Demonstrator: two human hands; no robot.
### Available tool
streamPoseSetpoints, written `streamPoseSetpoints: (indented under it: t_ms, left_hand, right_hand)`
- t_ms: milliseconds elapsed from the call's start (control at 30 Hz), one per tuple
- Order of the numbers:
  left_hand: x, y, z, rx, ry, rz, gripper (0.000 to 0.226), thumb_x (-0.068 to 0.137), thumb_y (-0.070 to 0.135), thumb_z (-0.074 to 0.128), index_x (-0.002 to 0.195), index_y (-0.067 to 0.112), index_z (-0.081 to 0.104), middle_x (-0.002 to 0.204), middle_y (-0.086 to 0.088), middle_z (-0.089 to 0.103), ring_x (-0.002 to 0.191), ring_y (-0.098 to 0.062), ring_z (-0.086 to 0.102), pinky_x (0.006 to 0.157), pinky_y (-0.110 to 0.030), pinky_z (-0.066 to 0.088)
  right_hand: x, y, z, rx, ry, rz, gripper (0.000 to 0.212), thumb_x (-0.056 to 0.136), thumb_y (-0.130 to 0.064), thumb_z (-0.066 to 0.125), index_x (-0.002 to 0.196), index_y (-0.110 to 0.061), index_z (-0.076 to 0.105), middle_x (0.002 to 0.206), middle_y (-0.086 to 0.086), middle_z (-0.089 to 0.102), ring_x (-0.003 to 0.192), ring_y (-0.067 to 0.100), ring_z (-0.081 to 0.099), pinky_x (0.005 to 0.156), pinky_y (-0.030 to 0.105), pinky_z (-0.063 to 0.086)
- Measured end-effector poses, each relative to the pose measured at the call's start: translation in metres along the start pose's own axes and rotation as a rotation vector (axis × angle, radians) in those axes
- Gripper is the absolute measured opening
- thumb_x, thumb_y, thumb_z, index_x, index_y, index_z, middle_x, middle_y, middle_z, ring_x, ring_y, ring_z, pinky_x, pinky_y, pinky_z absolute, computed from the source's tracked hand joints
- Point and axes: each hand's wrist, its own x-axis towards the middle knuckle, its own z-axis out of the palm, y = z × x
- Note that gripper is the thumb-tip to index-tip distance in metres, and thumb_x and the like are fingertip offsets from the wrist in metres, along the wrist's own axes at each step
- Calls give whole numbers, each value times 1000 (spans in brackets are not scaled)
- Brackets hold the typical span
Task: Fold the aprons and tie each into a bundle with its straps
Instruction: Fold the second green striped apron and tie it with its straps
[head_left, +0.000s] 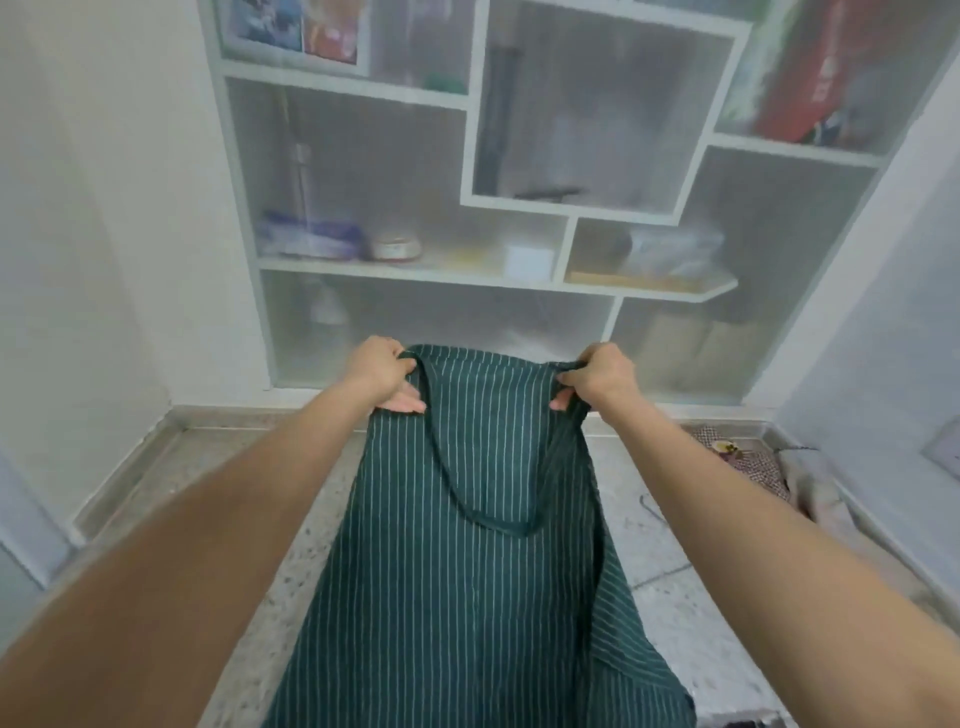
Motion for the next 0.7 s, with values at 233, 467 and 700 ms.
streamPoseSetpoints:
  t_ms: [233, 467, 700]
  left_hand:
    - [133, -70, 15, 57, 50, -63, 29, 95, 7, 46, 66, 11, 47, 85, -18, 60, 75, -29, 62, 85, -47, 54]
    - [223, -141, 44, 96, -30, -203, 19, 98, 14, 44, 83, 8, 53, 113, -25, 61, 102, -38, 61, 94, -47, 48]
    - [220, -190, 83, 426, -314, -78, 74, 97, 12, 47, 151, 22, -2, 157, -7, 12, 101, -21, 57, 83, -28, 49]
  right_hand:
    - [97, 23, 108, 213, -90, 196, 18, 87, -14, 65, 73, -12, 53, 93, 22, 69, 86, 37, 69, 79, 49, 56]
    - [154, 48, 179, 123, -130, 173, 18, 92, -22, 59, 103, -9, 52, 103, 17, 68, 96, 30, 65, 85, 39, 52]
    - [140, 111, 233, 20, -378, 239, 63, 96, -25, 52, 148, -18, 17, 149, 14, 34, 129, 32, 43, 100, 39, 41]
